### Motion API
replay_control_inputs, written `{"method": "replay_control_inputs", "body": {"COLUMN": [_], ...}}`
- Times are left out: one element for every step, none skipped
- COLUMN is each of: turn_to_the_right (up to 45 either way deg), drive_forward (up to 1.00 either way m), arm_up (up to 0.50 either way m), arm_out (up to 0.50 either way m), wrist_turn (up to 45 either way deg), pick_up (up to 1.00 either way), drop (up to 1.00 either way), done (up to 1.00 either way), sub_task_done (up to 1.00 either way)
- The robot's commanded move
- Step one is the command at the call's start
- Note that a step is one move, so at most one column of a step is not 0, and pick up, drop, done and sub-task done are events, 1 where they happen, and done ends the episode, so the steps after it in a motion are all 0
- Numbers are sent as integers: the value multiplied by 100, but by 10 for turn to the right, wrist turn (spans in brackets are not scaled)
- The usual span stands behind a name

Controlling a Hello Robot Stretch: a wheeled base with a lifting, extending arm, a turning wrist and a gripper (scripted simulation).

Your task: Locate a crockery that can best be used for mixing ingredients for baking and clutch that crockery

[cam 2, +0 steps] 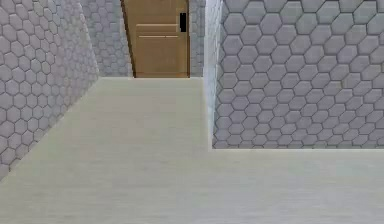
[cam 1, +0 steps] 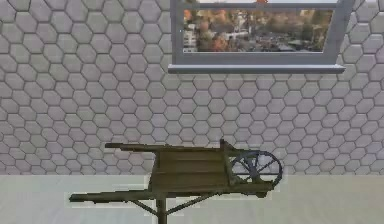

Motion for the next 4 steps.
{"method": "replay_control_inputs", "body": {"turn_to_the_right": [450, 450, 0, 360], "drive_forward": [0, 0, 10, 0], "arm_up": [0, 0, 0, 0], "arm_out": [0, 0, 0, 0], "wrist_turn": [0, 0, 0, 0], "pick_up": [0, 0, 0, 0], "drop": [0, 0, 0, 0], "done": [0, 0, 0, 0], "sub_task_done": [0, 0, 0, 0]}}
